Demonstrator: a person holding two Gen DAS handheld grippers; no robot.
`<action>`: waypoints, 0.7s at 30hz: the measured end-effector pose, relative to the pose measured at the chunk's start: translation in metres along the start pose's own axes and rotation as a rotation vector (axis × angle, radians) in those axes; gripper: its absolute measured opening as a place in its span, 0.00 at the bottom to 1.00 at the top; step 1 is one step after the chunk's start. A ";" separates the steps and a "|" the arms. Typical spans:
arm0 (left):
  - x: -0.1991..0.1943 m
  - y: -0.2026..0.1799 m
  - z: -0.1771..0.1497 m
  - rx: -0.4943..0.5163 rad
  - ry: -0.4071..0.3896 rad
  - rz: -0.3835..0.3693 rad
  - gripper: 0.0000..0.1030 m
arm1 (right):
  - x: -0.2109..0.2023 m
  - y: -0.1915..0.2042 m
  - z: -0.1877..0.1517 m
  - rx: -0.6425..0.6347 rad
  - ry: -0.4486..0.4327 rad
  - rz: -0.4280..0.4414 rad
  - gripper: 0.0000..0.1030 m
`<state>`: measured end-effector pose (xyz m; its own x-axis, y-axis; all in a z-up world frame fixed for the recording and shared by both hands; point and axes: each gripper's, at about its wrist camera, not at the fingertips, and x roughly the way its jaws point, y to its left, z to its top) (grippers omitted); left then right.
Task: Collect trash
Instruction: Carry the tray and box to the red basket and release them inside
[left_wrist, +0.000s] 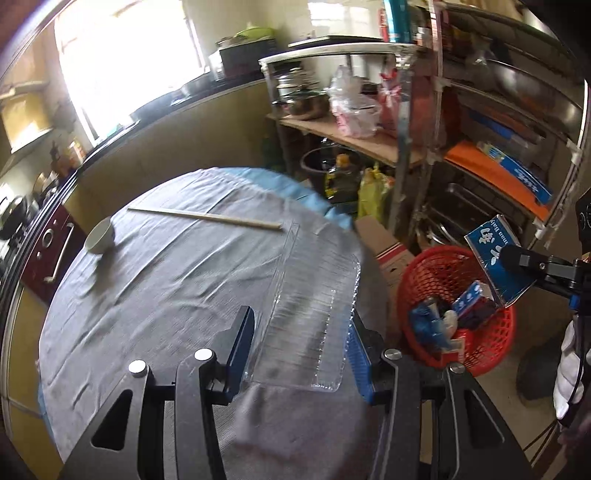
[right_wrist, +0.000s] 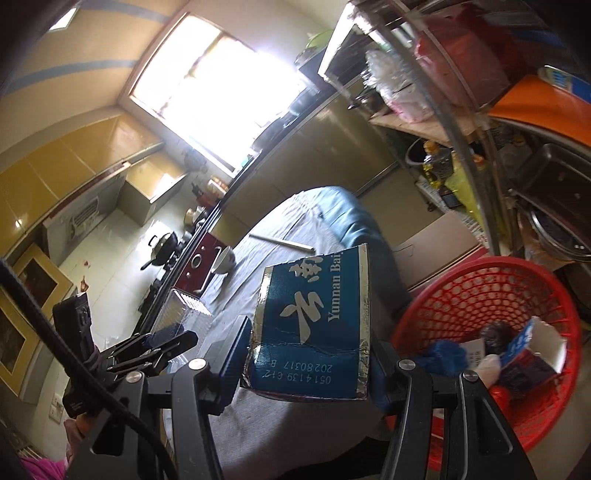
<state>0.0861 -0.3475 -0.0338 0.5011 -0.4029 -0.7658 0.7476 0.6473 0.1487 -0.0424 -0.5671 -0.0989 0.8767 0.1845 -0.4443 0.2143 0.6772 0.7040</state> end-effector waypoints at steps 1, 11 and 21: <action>0.001 -0.006 0.004 0.008 -0.001 -0.008 0.49 | -0.005 -0.003 0.001 0.002 -0.007 -0.005 0.58; 0.010 -0.064 0.026 0.100 -0.010 -0.071 0.49 | -0.053 -0.038 0.012 0.057 -0.081 -0.054 0.58; 0.029 -0.110 0.040 0.170 0.004 -0.142 0.49 | -0.091 -0.074 0.015 0.124 -0.131 -0.118 0.58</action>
<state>0.0361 -0.4562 -0.0473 0.3839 -0.4799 -0.7889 0.8735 0.4657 0.1418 -0.1313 -0.6448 -0.1020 0.8894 0.0094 -0.4571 0.3626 0.5946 0.7176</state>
